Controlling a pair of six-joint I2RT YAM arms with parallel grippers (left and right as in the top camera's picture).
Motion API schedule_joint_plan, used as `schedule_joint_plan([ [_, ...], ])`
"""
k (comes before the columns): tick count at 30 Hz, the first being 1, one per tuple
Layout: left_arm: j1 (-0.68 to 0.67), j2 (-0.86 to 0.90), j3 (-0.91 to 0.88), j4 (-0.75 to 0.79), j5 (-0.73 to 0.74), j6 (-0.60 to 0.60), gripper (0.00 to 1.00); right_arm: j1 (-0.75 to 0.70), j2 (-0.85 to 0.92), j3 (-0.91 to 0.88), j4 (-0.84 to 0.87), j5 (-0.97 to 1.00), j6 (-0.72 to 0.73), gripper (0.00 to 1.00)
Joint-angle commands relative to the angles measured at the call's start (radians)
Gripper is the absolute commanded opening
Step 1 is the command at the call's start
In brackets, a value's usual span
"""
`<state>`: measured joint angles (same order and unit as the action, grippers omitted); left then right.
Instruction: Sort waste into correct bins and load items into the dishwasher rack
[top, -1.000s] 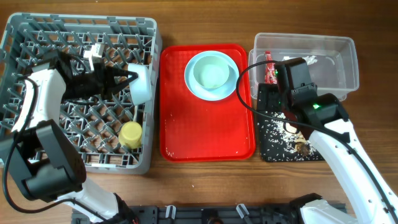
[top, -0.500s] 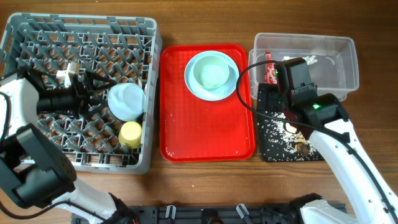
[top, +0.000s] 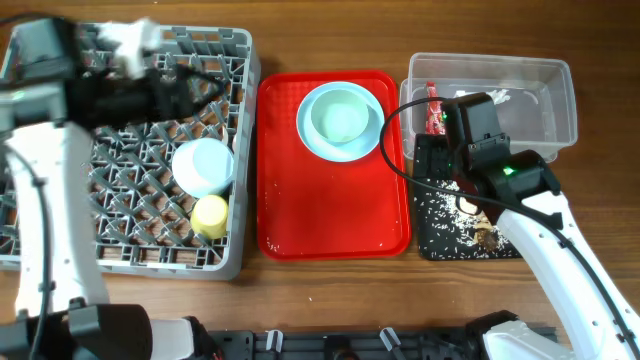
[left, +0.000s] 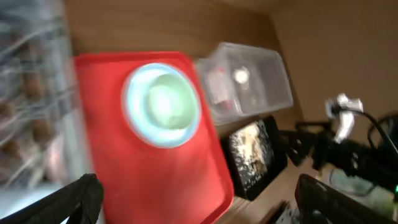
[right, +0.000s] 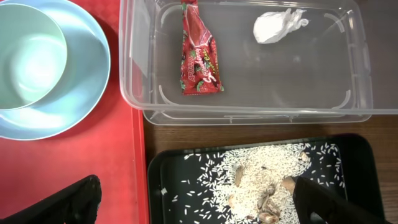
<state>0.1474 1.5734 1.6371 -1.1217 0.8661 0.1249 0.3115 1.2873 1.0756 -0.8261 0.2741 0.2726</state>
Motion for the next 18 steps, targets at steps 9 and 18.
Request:
schedule_joint_plan([
  [9, -0.571, 0.294, 0.004, 0.414, -0.491, -0.269, 0.13, -0.003, -0.002, 0.005, 0.003, 0.017, 0.016, 1.00],
  [18, -0.786, 0.473, 0.004, 0.609, -0.868, -0.327, 0.45, -0.003, -0.002, 0.005, 0.003, 0.017, 0.016, 1.00],
])
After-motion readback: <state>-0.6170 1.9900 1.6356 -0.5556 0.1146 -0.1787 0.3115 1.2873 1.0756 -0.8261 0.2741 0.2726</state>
